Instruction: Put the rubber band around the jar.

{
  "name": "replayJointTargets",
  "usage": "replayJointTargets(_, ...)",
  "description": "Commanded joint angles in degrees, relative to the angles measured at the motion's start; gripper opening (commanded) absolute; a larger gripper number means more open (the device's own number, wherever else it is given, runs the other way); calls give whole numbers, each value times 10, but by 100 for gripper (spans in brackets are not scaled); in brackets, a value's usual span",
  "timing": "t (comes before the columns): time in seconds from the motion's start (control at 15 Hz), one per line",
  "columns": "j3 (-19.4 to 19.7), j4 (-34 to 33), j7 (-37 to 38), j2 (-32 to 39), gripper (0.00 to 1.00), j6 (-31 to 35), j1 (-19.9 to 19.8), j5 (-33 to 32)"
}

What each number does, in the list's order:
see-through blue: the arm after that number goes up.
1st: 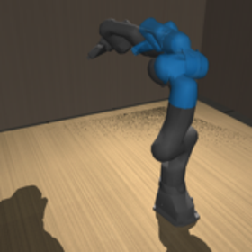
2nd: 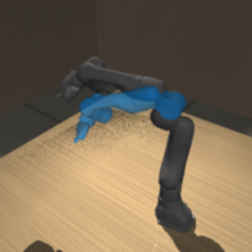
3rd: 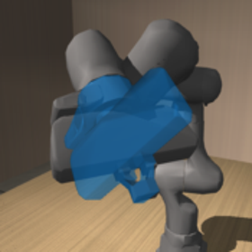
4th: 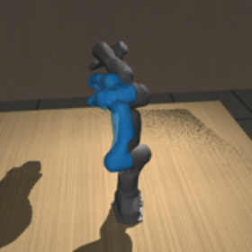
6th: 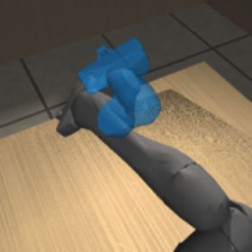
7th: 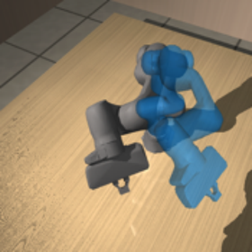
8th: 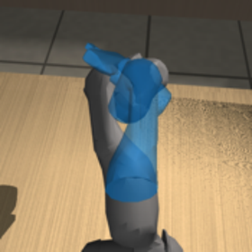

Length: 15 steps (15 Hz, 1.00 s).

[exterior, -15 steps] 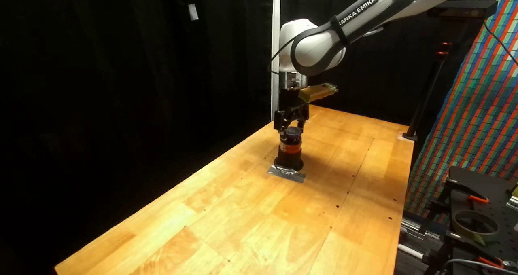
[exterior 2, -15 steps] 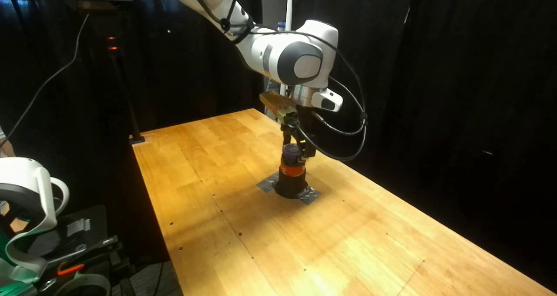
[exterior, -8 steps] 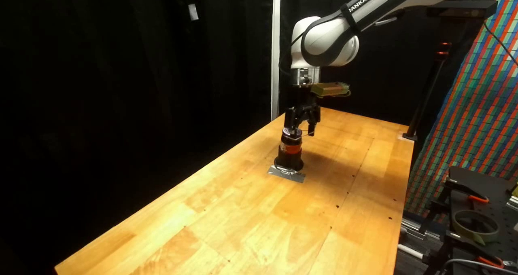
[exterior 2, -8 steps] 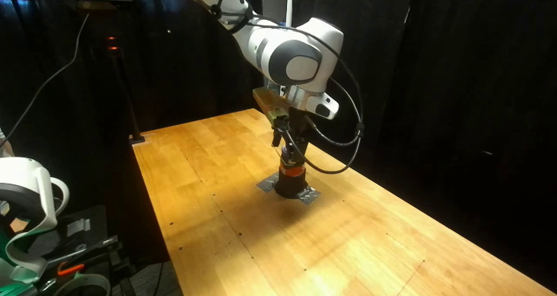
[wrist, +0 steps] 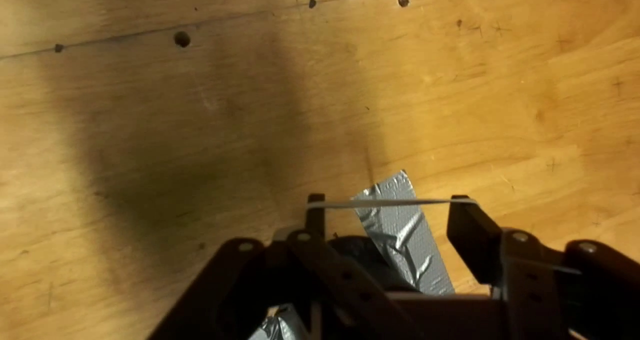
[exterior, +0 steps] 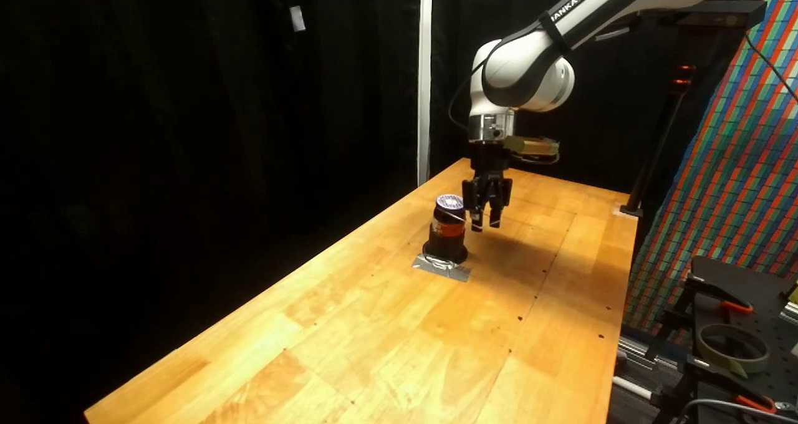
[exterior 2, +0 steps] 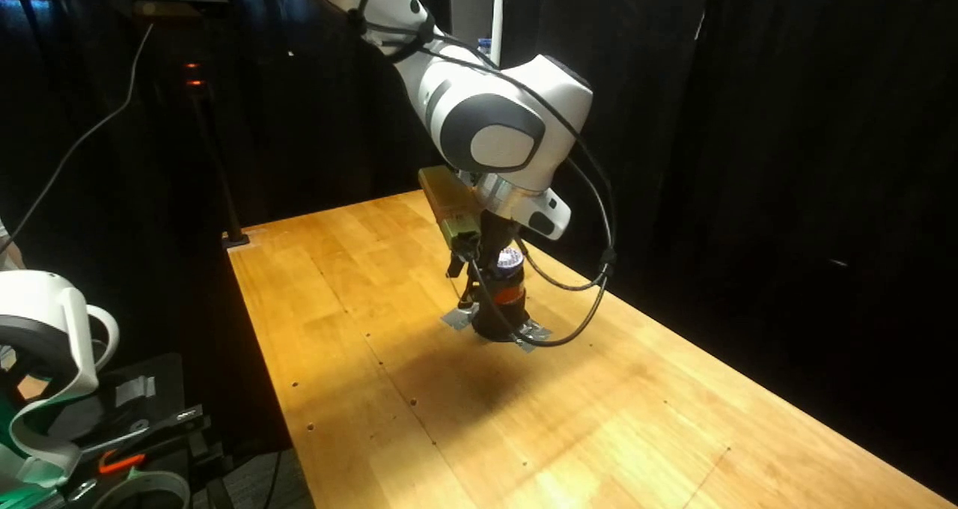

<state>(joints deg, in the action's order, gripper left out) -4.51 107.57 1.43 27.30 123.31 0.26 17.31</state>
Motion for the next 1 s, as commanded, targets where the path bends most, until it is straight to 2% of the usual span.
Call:
replayJointTargets(0.0,-2,84,-6,-38,35,89,8,9)
replayJointTargets(0.27,-21,170,-13,-75,5,296,8,33)
replayJointTargets(0.33,-29,193,-14,-85,0,346,6,42)
replayJointTargets(0.6,-50,264,-7,-100,0,538,7,40)
replayJointTargets(0.67,-47,279,-23,-101,0,588,17,59)
replayJointTargets(0.93,-103,332,-2,-84,0,778,-17,40)
